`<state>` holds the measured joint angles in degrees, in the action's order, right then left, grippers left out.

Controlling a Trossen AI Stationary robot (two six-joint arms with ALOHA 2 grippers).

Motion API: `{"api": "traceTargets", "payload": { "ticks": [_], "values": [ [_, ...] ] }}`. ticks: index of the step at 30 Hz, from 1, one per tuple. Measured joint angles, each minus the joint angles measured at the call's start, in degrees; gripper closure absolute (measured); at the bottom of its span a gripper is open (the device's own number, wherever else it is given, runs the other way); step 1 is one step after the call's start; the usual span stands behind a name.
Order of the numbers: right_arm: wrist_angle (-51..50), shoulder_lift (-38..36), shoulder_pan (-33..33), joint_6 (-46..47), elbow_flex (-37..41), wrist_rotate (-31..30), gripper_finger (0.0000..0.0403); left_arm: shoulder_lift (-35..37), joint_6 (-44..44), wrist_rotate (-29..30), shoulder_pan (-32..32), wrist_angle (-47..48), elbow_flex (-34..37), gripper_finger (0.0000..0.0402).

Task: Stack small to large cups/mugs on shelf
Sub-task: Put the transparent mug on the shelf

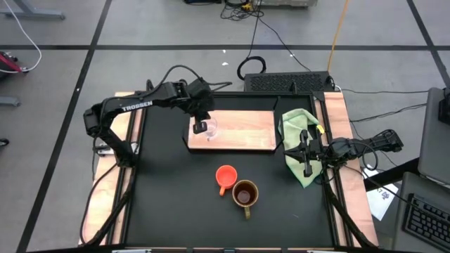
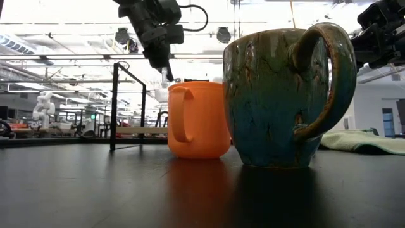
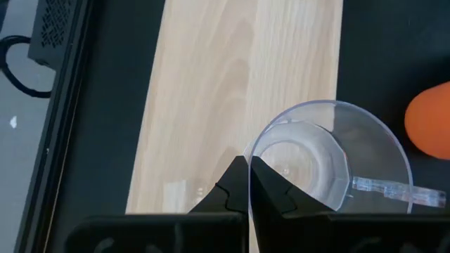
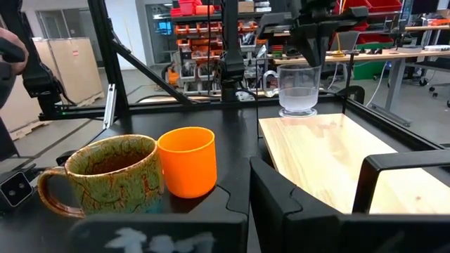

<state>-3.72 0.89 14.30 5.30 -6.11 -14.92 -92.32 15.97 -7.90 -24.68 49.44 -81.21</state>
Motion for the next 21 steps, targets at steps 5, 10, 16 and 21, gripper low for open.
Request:
{"api": "traceTargets", "payload": {
  "ticks": [5,10,16,21],
  "values": [
    [0.0,0.0,0.0,0.0,0.0,0.0,0.0403,0.6,-0.2,0.7,-0.2,-2.2,2.4,0.0401],
    [0.0,0.0,0.0,-0.1,0.0,0.0,0.0403,0.6,-0.6,0.5,-0.3,-2.2,3.5,0.0401],
    [0.0,0.0,0.0,-0.2,0.0,0.0,0.0403,0.6,-1.4,0.5,-0.5,-1.8,5.7,0.0401],
    [0.0,0.0,0.0,-0.2,0.0,0.0,0.0403,0.6,-2.1,0.5,-0.6,-3.9,7.8,0.0401]
  ]
}}
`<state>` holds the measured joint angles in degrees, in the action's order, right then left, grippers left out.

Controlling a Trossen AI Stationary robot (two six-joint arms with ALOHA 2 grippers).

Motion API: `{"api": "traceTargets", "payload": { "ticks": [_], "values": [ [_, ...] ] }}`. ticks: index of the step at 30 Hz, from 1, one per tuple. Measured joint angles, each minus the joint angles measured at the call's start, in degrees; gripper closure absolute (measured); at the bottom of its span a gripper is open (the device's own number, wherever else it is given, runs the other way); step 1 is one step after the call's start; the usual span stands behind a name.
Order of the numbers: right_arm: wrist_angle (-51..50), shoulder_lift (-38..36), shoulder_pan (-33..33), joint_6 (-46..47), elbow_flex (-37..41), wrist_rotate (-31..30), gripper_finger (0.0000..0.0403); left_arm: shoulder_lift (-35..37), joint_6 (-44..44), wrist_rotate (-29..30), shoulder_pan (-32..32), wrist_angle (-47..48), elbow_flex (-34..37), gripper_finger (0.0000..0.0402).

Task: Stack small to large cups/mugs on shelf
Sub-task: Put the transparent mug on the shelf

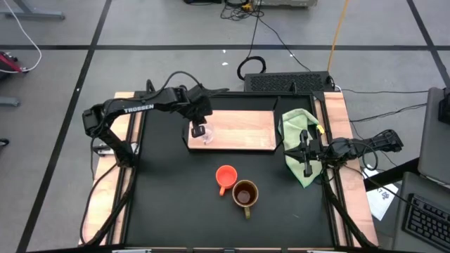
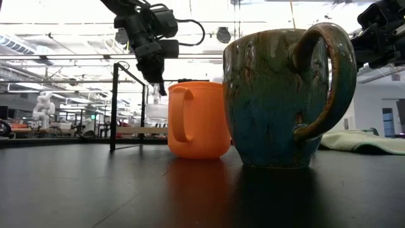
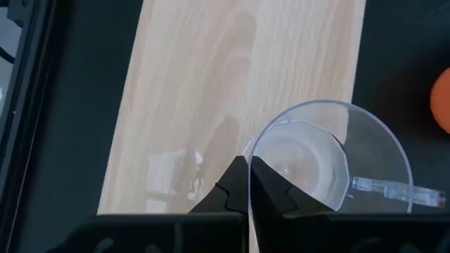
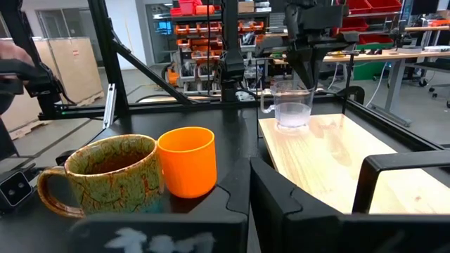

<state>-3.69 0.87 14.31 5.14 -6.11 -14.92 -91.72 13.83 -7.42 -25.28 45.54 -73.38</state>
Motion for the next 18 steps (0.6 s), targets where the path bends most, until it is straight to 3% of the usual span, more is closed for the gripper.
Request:
{"api": "traceTargets", "payload": {
  "ticks": [18],
  "values": [
    [0.0,0.0,0.0,0.0,0.0,0.0,0.0403,0.1,-2.7,-0.1,0.0,-3.6,3.1,0.0401]
  ]
}}
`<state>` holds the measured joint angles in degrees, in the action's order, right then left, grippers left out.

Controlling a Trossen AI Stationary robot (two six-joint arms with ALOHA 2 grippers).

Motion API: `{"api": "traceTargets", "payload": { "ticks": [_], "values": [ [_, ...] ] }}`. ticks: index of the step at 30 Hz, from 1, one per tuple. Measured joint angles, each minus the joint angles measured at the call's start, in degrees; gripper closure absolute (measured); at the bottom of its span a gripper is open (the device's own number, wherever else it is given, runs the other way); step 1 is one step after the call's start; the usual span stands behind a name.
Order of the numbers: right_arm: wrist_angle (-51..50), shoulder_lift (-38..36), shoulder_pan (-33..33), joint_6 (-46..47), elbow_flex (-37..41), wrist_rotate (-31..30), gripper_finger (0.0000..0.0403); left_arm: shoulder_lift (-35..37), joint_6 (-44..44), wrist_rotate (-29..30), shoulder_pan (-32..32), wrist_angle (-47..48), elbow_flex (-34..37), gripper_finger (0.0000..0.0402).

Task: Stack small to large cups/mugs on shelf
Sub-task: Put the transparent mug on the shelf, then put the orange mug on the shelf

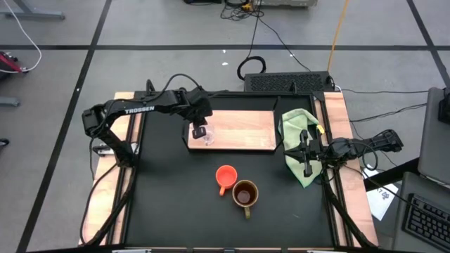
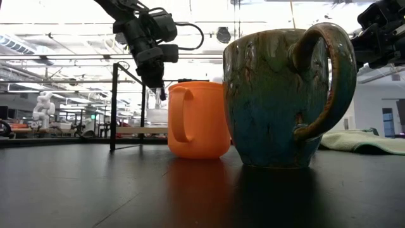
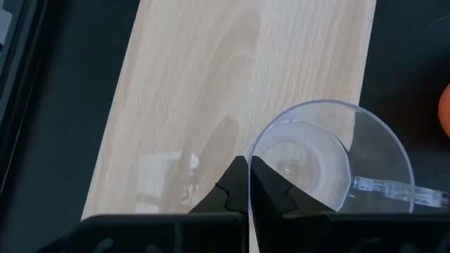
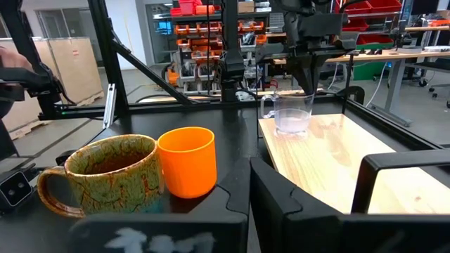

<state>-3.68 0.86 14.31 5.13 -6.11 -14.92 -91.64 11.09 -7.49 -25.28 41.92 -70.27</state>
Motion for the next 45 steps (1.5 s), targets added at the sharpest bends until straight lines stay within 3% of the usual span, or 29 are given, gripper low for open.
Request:
{"api": "traceTargets", "payload": {
  "ticks": [18,36,45],
  "values": [
    [0.0,0.0,0.0,0.2,0.0,0.0,0.0403,0.0,-1.9,0.0,-0.1,-0.1,0.1,0.0398],
    [0.0,0.0,0.0,0.2,0.0,0.0,0.0403,-0.1,-0.7,0.0,-0.2,0.1,0.1,0.0302],
    [0.1,0.0,0.0,0.2,0.0,0.0,0.0403,6.3,-0.8,0.0,-0.3,0.2,0.1,0.0259]
  ]
}}
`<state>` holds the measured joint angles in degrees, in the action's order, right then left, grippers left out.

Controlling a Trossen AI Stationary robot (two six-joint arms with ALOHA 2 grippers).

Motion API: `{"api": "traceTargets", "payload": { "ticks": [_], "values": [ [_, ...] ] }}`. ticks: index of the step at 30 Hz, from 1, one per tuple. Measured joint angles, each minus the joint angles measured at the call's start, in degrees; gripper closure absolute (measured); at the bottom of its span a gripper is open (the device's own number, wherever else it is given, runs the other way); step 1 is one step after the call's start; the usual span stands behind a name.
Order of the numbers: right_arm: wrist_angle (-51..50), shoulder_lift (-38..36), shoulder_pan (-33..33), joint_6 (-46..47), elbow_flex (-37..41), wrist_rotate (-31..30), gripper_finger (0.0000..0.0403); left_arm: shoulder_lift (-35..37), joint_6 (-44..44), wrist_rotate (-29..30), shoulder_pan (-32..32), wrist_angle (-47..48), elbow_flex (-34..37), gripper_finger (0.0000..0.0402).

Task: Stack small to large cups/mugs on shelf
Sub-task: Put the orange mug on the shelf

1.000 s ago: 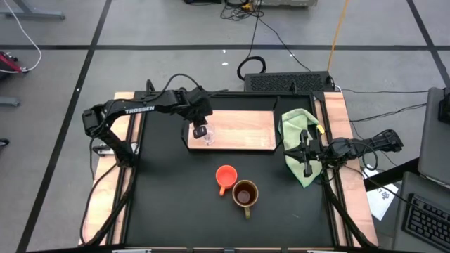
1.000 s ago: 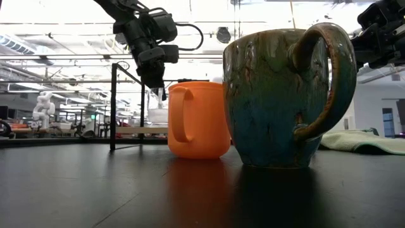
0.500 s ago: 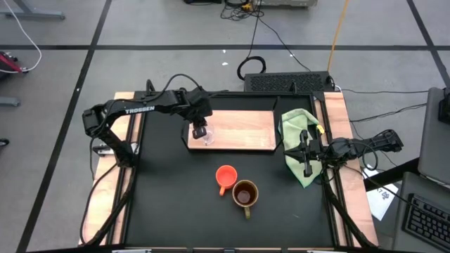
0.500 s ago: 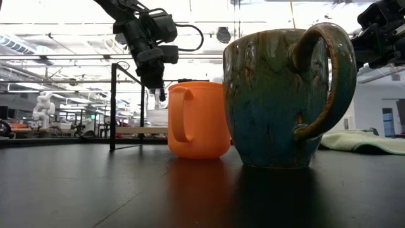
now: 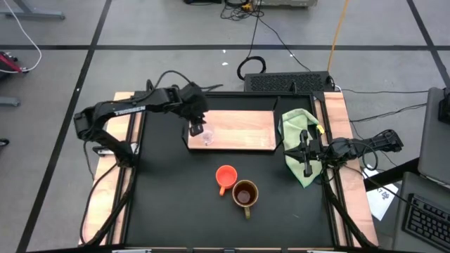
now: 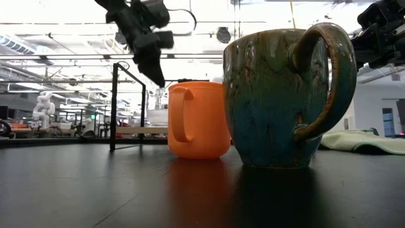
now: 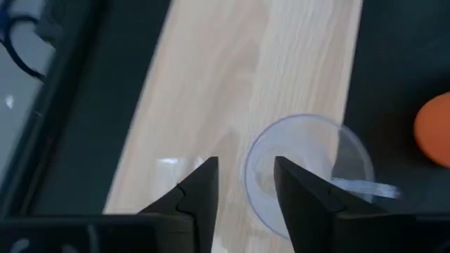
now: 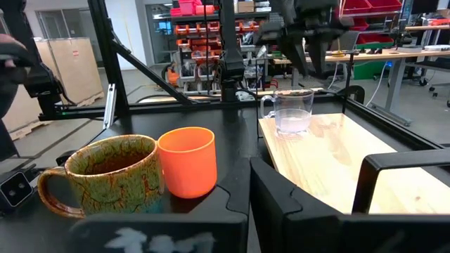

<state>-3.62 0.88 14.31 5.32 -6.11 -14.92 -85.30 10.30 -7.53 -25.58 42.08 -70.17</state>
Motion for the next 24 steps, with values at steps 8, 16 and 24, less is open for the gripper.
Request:
{"api": "traceTargets", "payload": {
  "ticks": [8,16,24],
  "values": [
    [0.1,0.0,0.0,0.0,0.0,0.0,0.0403,10.4,0.1,0.0,1.6,3.3,0.0,0.0281],
    [0.2,0.0,0.0,0.0,0.0,0.0,0.0403,20.7,-2.7,0.1,6.1,2.7,2.7,0.0392],
    [0.3,0.0,0.0,1.1,0.0,0.0,0.0403,33.2,-7.6,0.5,11.9,-12.2,20.3,0.04]
  ]
}}
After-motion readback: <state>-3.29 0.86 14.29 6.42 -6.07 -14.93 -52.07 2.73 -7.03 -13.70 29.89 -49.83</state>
